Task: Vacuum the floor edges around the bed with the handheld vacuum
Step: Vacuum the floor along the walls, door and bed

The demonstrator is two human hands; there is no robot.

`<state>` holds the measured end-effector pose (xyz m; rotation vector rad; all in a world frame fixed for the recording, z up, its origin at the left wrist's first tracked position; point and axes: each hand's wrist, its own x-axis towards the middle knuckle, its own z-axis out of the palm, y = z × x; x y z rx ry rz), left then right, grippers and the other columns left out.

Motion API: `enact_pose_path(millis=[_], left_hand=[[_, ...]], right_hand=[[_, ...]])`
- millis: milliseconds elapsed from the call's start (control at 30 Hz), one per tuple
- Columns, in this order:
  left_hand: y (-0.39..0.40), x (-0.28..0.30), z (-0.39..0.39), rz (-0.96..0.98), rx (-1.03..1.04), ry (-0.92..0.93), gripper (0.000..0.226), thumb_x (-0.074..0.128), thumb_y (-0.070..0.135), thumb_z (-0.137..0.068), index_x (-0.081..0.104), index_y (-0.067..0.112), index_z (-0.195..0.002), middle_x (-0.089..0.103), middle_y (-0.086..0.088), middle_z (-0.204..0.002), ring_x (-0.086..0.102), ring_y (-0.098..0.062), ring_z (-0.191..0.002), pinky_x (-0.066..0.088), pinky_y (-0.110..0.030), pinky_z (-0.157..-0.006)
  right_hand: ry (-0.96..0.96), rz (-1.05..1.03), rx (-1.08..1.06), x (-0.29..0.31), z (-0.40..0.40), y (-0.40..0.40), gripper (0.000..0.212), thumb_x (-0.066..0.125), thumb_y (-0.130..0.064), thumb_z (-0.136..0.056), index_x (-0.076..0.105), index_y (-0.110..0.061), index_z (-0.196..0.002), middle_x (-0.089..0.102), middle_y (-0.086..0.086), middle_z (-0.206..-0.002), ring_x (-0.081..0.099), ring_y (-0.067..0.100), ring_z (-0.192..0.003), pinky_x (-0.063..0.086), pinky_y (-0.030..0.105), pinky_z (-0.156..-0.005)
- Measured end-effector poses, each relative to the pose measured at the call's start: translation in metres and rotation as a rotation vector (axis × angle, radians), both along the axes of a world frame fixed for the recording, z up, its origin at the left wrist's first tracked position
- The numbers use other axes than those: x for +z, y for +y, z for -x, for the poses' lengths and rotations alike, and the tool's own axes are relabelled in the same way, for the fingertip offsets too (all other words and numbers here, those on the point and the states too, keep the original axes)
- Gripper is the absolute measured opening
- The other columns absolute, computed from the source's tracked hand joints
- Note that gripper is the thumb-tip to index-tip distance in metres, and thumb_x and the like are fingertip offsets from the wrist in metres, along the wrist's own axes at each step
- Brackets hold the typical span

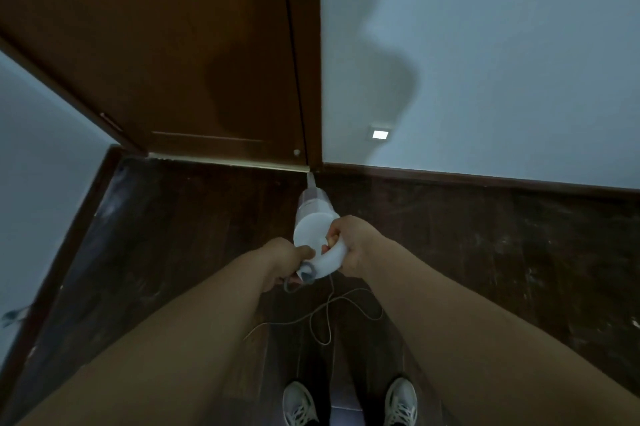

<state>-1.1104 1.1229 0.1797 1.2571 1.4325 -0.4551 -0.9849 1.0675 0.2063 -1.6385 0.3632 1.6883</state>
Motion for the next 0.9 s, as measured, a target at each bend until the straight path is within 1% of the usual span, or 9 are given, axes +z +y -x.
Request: enact_pose_path(millis=[133, 233, 400, 467, 533, 667, 733, 833, 900], left_hand=[[-0.006, 0.003, 0.005, 0.029, -0.034, -0.010, 0.034, 0.056, 0.039, -0.092, 0.049, 0.007, -0.103, 0.058, -0.009, -0.088, 0.060, -0.023, -0.089, 0.048, -0.034, -0.088], [-0.020, 0.010, -0.003, 0.033, -0.071, 0.003, 0.031, 0.055, 0.036, -0.093, 0.049, 0.007, -0.103, 0.056, -0.007, -0.084, 0.057, -0.018, -0.077, 0.046, -0.032, -0.084], [-0.055, 0.036, -0.023, 0.023, -0.165, -0.015, 0.033, 0.052, 0.029, -0.097, 0.054, 0.003, -0.117, 0.053, -0.004, -0.074, 0.054, -0.011, -0.062, 0.047, -0.017, -0.057], [-0.071, 0.046, -0.028, 0.062, -0.163, -0.016, 0.026, 0.052, 0.032, -0.097, 0.054, 0.008, -0.108, 0.056, -0.006, -0.081, 0.061, -0.016, -0.074, 0.053, -0.021, -0.068], [-0.086, 0.053, -0.034, 0.107, -0.136, -0.001, 0.027, 0.052, 0.034, -0.096, 0.050, 0.008, -0.101, 0.058, -0.008, -0.089, 0.063, -0.021, -0.087, 0.052, -0.031, -0.089], [-0.115, 0.058, -0.048, 0.102, -0.130, 0.053, 0.029, 0.052, 0.035, -0.095, 0.046, 0.011, -0.081, 0.057, -0.008, -0.084, 0.058, -0.016, -0.072, 0.049, -0.028, -0.079], [-0.130, 0.060, -0.056, 0.105, -0.117, 0.042, 0.028, 0.052, 0.035, -0.095, 0.046, 0.011, -0.082, 0.058, -0.008, -0.085, 0.060, -0.016, -0.073, 0.051, -0.028, -0.080], [-0.147, 0.062, -0.066, 0.105, -0.105, 0.023, 0.027, 0.052, 0.034, -0.096, 0.048, 0.010, -0.085, 0.059, -0.010, -0.085, 0.062, -0.017, -0.073, 0.051, -0.031, -0.085], [-0.156, 0.063, -0.074, 0.100, -0.101, 0.015, 0.026, 0.052, 0.034, -0.096, 0.049, 0.010, -0.087, 0.060, -0.010, -0.086, 0.063, -0.018, -0.074, 0.051, -0.031, -0.087]], right_hand=[[-0.012, 0.047, 0.081, 0.007, 0.002, -0.004, 0.053, 0.050, 0.002, -0.089, 0.037, -0.008, -0.139, 0.048, 0.018, -0.124, 0.052, 0.027, -0.117, 0.041, 0.039, -0.107], [-0.012, 0.061, 0.015, 0.018, -0.001, -0.021, 0.052, 0.050, 0.003, -0.089, 0.038, -0.008, -0.138, 0.046, 0.018, -0.115, 0.054, 0.026, -0.094, 0.044, 0.038, -0.104], [-0.004, 0.094, -0.138, 0.032, -0.012, -0.061, 0.050, 0.052, -0.003, -0.090, 0.039, -0.009, -0.137, 0.048, 0.021, -0.110, 0.048, 0.026, -0.070, 0.050, 0.031, -0.064], [-0.010, 0.109, -0.163, 0.042, -0.018, -0.079, 0.051, 0.052, -0.002, -0.090, 0.039, -0.010, -0.138, 0.047, 0.021, -0.118, 0.047, 0.027, -0.071, 0.049, 0.031, -0.058], [-0.004, 0.108, -0.168, 0.050, -0.023, -0.096, 0.053, 0.051, 0.001, -0.089, 0.039, -0.010, -0.139, 0.045, 0.022, -0.124, 0.052, 0.028, -0.080, 0.051, 0.032, -0.062], [0.036, 0.117, -0.177, 0.064, -0.037, -0.125, 0.053, 0.052, 0.000, -0.091, 0.037, -0.010, -0.140, 0.042, 0.023, -0.134, 0.053, 0.031, -0.112, 0.051, 0.034, -0.084], [0.044, 0.123, -0.176, 0.067, -0.045, -0.137, 0.047, 0.049, -0.002, -0.094, 0.037, -0.007, -0.139, 0.044, 0.023, -0.133, 0.056, 0.029, -0.105, 0.049, 0.033, -0.091], [0.076, 0.093, -0.168, 0.072, -0.055, -0.152, 0.044, 0.043, -0.010, -0.099, 0.035, 0.000, -0.141, 0.051, 0.021, -0.104, 0.055, 0.026, -0.089, 0.047, 0.033, -0.096], [0.086, 0.092, -0.181, 0.074, -0.064, -0.159, 0.045, 0.042, -0.013, -0.100, 0.033, 0.002, -0.142, 0.052, 0.021, -0.106, 0.056, 0.026, -0.093, 0.043, 0.034, -0.102]])
